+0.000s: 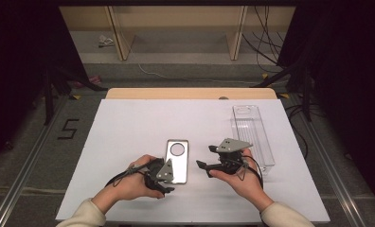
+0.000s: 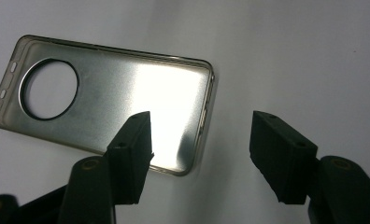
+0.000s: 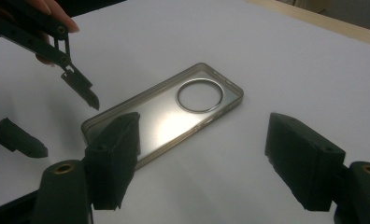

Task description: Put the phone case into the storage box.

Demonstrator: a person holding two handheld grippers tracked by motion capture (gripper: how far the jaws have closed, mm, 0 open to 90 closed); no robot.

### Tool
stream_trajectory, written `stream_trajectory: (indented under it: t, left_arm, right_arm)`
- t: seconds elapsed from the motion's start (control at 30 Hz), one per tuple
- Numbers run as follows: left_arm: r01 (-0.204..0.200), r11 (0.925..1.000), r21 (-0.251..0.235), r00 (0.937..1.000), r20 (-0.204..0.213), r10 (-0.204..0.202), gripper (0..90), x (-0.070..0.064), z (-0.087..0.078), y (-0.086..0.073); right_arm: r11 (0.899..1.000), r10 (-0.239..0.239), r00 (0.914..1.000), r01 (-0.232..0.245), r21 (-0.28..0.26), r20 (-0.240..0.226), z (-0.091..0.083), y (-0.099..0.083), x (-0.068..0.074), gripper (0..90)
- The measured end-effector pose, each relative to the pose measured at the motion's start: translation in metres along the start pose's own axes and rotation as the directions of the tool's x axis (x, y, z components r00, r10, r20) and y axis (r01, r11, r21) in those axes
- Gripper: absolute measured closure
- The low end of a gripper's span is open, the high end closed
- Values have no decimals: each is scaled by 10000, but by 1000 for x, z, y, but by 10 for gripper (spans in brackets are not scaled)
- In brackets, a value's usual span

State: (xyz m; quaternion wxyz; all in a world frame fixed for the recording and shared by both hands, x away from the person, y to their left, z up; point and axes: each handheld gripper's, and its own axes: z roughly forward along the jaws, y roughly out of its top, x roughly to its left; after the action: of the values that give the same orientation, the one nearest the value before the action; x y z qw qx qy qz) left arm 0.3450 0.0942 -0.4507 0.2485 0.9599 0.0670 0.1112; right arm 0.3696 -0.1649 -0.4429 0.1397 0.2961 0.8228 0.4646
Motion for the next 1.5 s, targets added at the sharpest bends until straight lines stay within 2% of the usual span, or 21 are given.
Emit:
stream_trajectory:
  t: [0.2, 0.23, 0.33, 0.63, 1.0, 1.17, 1.2, 1.4, 1.5]
  left_arm:
    - [-468, 9973, 570, 9989, -44, 471, 446, 2, 9, 7]
    - [-634, 9949, 779, 9979, -88, 642, 454, 3, 11, 9]
    - [-728, 9933, 900, 9971, -138, 744, 472, 4, 13, 11]
    - [-1187, 9801, 1588, 9920, -234, 1239, 528, 2, 20, 18]
    - [-1405, 9736, 1800, 9891, -187, 1462, 563, -3, 23, 24]
    - [-1635, 9678, 1911, 9854, -148, 1694, 584, -2, 24, 26]
    - [-1510, 9689, 1961, 9877, -110, 1561, 589, -3, 25, 26]
    - [-1641, 9633, 2123, 9852, -130, 1707, 612, -3, 26, 28]
    - [-1620, 9630, 2156, 9855, -141, 1690, 623, -3, 26, 29]
  right_arm:
    - [9999, 70, 10000, -69, -97, 67, -1, 0, -1, 273]
    - [9999, 72, 9999, -71, -102, 70, -1, 0, -1, 274]
    - [9999, 88, 9999, -88, -116, 52, -1, 0, -1, 273]
    - [9999, 86, 9999, -85, -137, 69, -1, 0, -2, 273]
    - [9998, 140, 9996, -136, -161, 240, -2, 0, -3, 273]
    - [9997, 181, 9994, -176, -176, 280, -2, 0, -4, 272]
    - [9997, 183, 9994, -178, -177, 278, -2, 0, -4, 272]
    - [9997, 193, 9994, -188, -149, 275, -1, -1, -4, 271]
    - [9997, 191, 9994, -188, -136, 273, -1, -1, -4, 270]
